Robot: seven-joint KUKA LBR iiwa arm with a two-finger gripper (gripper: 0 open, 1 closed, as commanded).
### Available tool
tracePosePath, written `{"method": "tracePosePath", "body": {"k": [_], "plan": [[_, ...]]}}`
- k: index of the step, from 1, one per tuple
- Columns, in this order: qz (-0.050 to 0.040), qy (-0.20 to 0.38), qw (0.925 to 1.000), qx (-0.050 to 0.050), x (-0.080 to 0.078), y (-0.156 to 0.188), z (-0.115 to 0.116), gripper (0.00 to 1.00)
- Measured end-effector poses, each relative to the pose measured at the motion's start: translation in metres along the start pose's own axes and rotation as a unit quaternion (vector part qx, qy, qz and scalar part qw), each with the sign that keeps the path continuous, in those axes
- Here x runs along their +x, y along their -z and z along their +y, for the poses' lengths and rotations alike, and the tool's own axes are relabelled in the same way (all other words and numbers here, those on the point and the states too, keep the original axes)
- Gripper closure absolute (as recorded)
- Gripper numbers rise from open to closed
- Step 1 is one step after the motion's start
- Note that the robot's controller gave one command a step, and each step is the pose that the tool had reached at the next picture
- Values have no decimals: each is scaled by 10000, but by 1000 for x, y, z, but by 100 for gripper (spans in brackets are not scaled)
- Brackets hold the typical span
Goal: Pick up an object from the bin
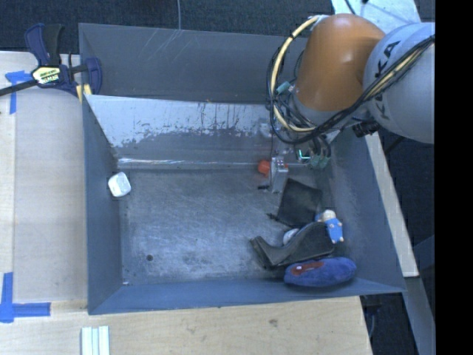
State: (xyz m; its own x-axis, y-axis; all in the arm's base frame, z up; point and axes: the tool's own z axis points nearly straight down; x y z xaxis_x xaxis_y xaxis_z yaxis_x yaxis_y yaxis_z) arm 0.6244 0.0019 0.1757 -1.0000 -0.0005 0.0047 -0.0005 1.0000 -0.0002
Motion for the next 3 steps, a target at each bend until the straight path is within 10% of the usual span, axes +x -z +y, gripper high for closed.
{"method": "tracePosePath", "body": {"k": [1,2,3], "plan": [[-5,2490,9685,11,23,-71,-93,0],[-63,4430,8965,-4,19,-102,-98,0],[-26,4411,8975,2,21,-105,-101,100]]}}
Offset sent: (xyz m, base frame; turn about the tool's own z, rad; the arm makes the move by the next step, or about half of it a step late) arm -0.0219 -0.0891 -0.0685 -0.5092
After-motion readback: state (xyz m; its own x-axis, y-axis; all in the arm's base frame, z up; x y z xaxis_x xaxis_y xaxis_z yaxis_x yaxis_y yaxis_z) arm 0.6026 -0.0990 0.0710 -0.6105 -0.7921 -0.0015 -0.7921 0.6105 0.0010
